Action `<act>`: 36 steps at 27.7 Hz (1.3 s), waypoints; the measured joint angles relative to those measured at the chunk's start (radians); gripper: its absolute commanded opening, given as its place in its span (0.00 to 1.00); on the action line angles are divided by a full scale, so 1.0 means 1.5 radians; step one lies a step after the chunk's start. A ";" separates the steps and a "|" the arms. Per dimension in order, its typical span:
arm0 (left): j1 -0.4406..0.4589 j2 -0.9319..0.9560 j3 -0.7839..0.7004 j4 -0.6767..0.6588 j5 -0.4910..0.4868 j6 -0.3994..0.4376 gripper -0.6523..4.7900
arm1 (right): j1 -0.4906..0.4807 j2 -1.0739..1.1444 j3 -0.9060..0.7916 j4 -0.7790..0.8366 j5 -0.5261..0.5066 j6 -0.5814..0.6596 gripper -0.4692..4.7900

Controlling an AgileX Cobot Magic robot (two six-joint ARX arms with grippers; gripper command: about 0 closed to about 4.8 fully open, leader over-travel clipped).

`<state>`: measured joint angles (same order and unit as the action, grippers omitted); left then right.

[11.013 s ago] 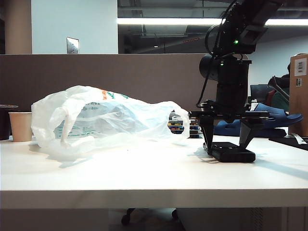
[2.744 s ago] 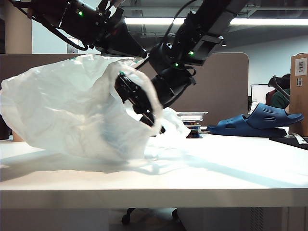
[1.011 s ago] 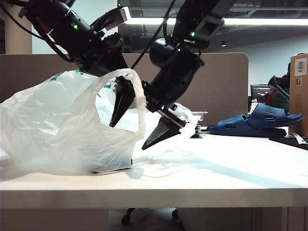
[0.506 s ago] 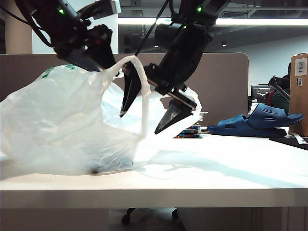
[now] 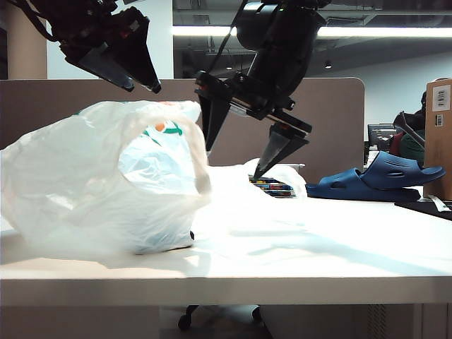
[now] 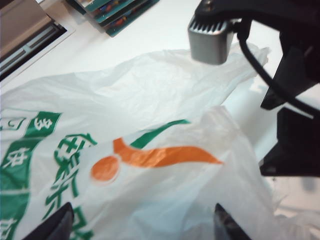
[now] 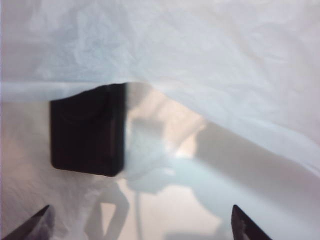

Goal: Put the power bank into the bag.

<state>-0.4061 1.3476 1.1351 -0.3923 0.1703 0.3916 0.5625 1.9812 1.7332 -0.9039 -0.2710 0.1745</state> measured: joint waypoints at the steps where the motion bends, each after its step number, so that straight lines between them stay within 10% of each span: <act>1: 0.000 -0.003 0.000 -0.006 -0.001 0.000 0.77 | -0.001 0.000 0.000 -0.004 0.004 -0.001 1.00; 15: 0.001 -0.089 0.000 -0.031 -0.091 0.025 0.77 | -0.020 -0.041 -0.001 -0.044 0.037 -0.008 1.00; 24: 0.057 -0.154 0.000 -0.041 -0.272 0.030 0.77 | -0.072 -0.142 0.000 -0.062 0.110 -0.031 1.00; 30: 0.166 -0.208 0.000 -0.039 -0.264 0.013 0.74 | -0.128 -0.211 0.000 -0.075 0.136 -0.044 0.69; 36: 0.262 -0.256 0.000 -0.040 -0.109 -0.083 0.72 | -0.176 -0.294 -0.001 -0.093 0.148 -0.050 0.33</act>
<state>-0.0135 0.9634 1.1351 -0.4522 0.0067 0.2665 0.2977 1.5402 1.7325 -1.0439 -0.0498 0.0990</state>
